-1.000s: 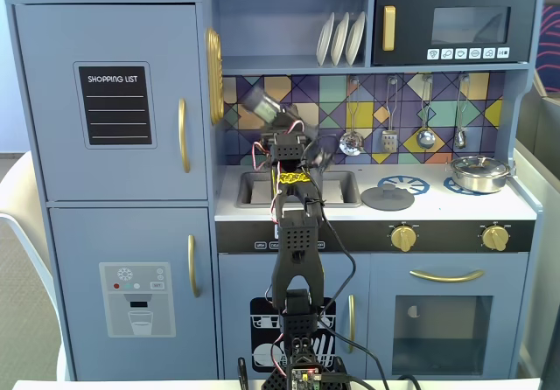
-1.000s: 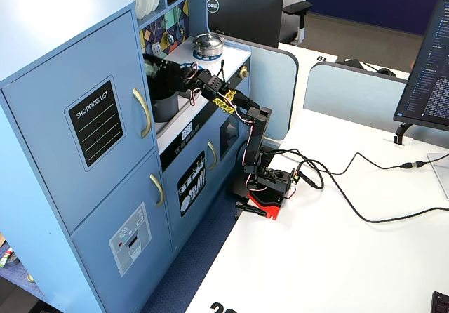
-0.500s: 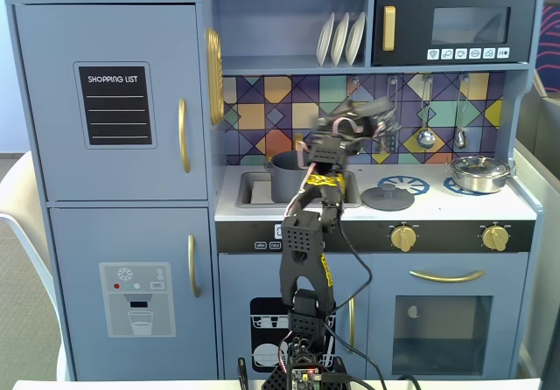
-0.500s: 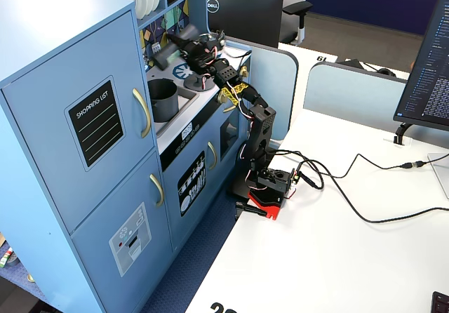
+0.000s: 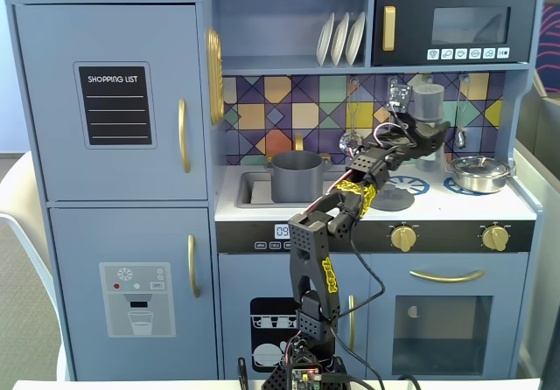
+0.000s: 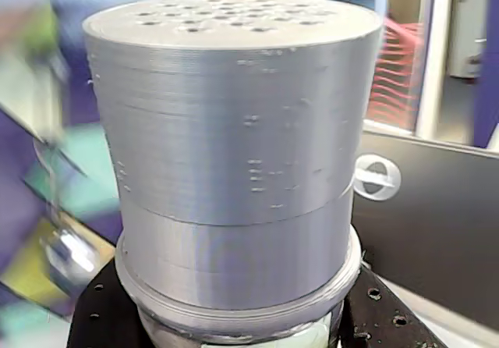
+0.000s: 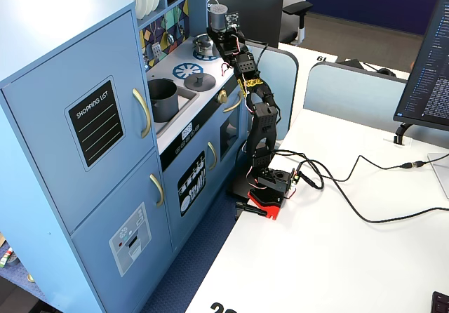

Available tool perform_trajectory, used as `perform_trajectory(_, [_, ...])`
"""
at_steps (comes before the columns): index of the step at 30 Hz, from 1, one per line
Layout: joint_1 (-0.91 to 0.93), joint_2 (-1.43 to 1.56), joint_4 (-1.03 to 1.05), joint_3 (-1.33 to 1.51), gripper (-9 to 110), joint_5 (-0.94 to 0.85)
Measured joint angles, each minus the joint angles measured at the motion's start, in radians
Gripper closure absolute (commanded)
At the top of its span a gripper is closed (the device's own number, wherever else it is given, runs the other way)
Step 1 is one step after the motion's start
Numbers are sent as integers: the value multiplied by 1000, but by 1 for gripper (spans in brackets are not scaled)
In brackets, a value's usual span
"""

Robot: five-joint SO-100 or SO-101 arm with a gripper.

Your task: Put salt in the gray recipient

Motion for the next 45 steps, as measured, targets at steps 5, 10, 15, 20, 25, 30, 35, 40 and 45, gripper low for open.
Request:
perform_trajectory(5, [8,-52,-2,0,101,-37])
perform_trajectory(10, [21,-77,-54,23,101,-35])
perform_trajectory(15, [28,-78,-126,110,101,-15])
perform_trajectory(20, [26,-78,-187,164,101,14])
perform_trajectory(25, [28,-78,-222,204,101,28])
perform_trajectory(30, [31,-78,-232,227,101,28])
perform_trajectory(35, [41,-78,-239,245,101,28])
perform_trajectory(40, [46,-78,-255,264,101,28])
perform_trajectory(45, [46,-78,-275,268,101,28])
